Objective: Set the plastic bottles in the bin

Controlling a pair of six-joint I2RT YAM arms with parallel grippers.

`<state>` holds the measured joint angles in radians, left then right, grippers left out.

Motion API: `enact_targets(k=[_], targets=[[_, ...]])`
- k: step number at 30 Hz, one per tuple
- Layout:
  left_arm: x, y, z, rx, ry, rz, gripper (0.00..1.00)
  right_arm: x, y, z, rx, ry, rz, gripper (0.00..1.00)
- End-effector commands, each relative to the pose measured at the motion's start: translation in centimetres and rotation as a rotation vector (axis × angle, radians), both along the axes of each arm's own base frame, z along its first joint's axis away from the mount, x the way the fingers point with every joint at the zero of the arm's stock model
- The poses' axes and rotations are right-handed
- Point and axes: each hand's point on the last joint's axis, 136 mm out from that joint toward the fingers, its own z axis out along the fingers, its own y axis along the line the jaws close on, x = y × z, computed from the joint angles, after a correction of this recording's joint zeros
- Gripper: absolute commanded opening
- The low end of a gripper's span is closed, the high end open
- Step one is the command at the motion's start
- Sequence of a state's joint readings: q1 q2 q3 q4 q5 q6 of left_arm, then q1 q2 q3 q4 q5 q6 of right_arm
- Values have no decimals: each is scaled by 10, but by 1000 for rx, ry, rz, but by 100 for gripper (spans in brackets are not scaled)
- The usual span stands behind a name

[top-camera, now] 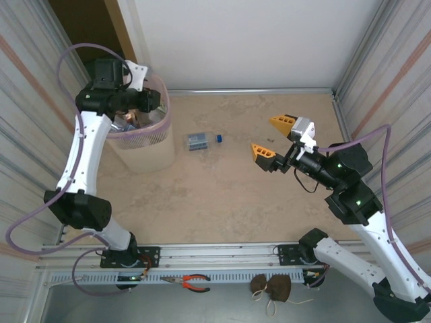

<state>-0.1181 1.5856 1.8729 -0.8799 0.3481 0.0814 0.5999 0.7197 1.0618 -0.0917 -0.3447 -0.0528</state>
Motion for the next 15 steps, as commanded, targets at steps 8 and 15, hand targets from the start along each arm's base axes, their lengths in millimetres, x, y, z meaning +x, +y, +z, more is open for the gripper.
enact_targets(k=[8, 15], targets=[[-27, -49, 28, 69, -95, -167, 33, -5, -5, 10, 29, -13, -2, 81], [-25, -132, -7, 262, -146, -412, 36, -7, -8, 10, 24, -19, -14, 81]])
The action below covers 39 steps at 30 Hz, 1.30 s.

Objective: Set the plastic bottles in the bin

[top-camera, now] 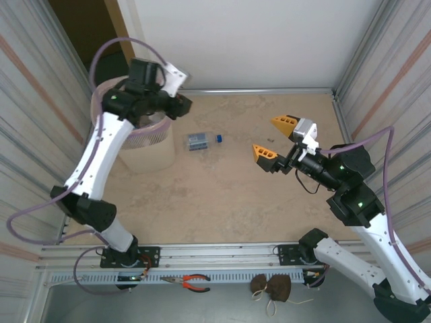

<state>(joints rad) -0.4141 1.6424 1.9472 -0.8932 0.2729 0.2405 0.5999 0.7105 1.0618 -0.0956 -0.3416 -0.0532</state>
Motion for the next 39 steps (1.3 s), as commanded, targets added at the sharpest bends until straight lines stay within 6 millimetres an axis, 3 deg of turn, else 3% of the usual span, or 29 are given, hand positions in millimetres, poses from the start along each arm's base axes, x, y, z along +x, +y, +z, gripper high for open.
enact_targets(k=[1, 5, 10, 12, 13, 19, 22, 27, 32, 39], targets=[[6, -33, -18, 145, -72, -118, 37, -5, -7, 9, 19, -16, -13, 81], [15, -71, -59, 278, -65, -216, 42, -6, -9, 9, 16, -17, -23, 81], [35, -97, -114, 413, -31, -263, 46, -8, -13, 8, 8, -13, -36, 81], [45, -101, -132, 460, -28, -256, 50, -8, -14, 9, 7, -14, -43, 81], [52, -104, -152, 495, -8, -254, 52, -8, -15, 8, 5, -13, -47, 81], [77, -104, -228, 655, 37, -267, 62, -7, -17, 6, -4, -3, -59, 81], [88, -102, -256, 722, 39, -264, 66, -6, -17, 6, -8, 0, -63, 81], [105, -101, -281, 791, 2, -257, 71, -2, -13, 2, -11, 20, -58, 81], [107, -100, -305, 816, 21, -287, 71, 0, -12, 0, -11, 33, -55, 81], [101, -102, -323, 804, 66, -320, 59, 0, -12, -1, -7, 38, -56, 81]])
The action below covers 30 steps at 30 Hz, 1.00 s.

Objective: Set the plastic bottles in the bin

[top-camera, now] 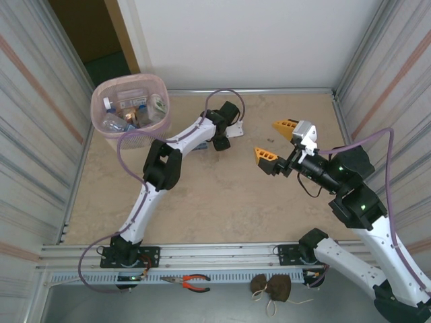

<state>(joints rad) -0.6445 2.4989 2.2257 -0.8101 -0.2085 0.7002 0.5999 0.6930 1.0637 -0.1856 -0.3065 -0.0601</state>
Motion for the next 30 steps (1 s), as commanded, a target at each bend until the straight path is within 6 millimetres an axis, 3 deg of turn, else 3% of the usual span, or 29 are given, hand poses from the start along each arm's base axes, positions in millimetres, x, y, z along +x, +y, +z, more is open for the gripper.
enact_targets(k=[1, 5, 9, 15, 21, 26, 27, 28, 30], targets=[[2, -3, -7, -4, 14, -16, 57, -2, -6, 15, 34, -18, -20, 81], [0, -5, -6, -13, 23, -24, 45, -4, -8, 16, 35, -21, -22, 81], [-4, -12, 8, -40, 19, -39, 35, -6, -9, 17, 37, -19, -20, 81], [-14, -31, 58, -202, 16, -35, 25, -10, -13, 17, 36, -27, -29, 81], [-32, -53, 140, -452, 1, -45, 23, -12, -16, 17, 33, -36, -38, 81], [-51, -66, 234, -701, -48, -67, 21, -14, -17, 16, 40, -38, -37, 81], [-53, -68, 244, -737, -45, -73, 21, -14, -17, 16, 41, -39, -35, 81], [-61, -67, 276, -797, -74, -92, 21, -14, -18, 16, 43, -39, -35, 81], [-70, -64, 311, -877, -101, -111, 21, -15, -18, 16, 45, -41, -33, 81]])
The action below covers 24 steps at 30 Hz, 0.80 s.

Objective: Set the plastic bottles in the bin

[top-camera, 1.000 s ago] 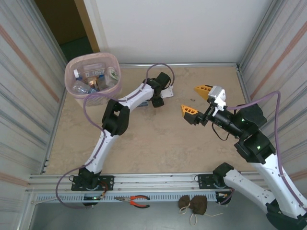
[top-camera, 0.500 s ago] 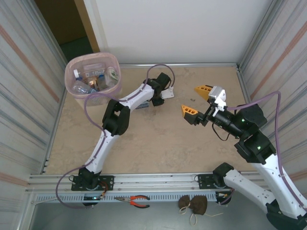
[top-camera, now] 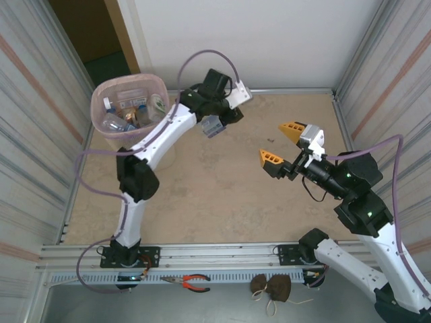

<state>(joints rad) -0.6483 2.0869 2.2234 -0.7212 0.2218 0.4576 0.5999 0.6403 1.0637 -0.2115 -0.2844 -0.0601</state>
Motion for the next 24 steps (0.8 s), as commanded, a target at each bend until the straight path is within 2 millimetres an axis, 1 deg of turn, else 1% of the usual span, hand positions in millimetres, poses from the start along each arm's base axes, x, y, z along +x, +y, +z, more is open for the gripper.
enact_targets(k=[1, 2, 4, 7, 8, 11, 14, 17, 18, 20, 21, 24], targets=[[-24, -2, 84, -227, -34, -36, 21, -5, -6, 11, 28, -23, -10, 81], [-28, 2, 102, -269, -48, -35, 21, -5, -6, 11, 28, -23, -10, 81], [-32, 16, 131, -358, -53, -20, 21, -6, -6, 12, 28, -28, -9, 81], [-31, 47, 173, -510, -44, 25, 19, -4, -5, 12, 25, -29, -5, 81], [-29, 59, 184, -559, -42, 47, 18, -5, -4, 13, 18, -30, 3, 81], [-16, 98, 208, -688, -23, 153, 17, -6, -1, 14, 19, -36, 15, 81], [-2, 139, 222, -814, -19, 270, 10, -6, 0, 14, 29, -32, 22, 81], [10, 177, 226, -909, -14, 419, 4, -5, 1, 11, 31, -26, 27, 81], [13, 192, 227, -936, -27, 472, 3, -5, 1, 11, 32, -23, 25, 81], [14, 217, 228, -982, -63, 555, 5, -6, 1, 11, 35, -25, 27, 81], [13, 231, 230, -1006, -95, 609, 9, -6, 0, 12, 37, -27, 28, 81], [8, 270, 226, -1065, -158, 783, 9, -5, 0, 10, 39, -25, 25, 81]])
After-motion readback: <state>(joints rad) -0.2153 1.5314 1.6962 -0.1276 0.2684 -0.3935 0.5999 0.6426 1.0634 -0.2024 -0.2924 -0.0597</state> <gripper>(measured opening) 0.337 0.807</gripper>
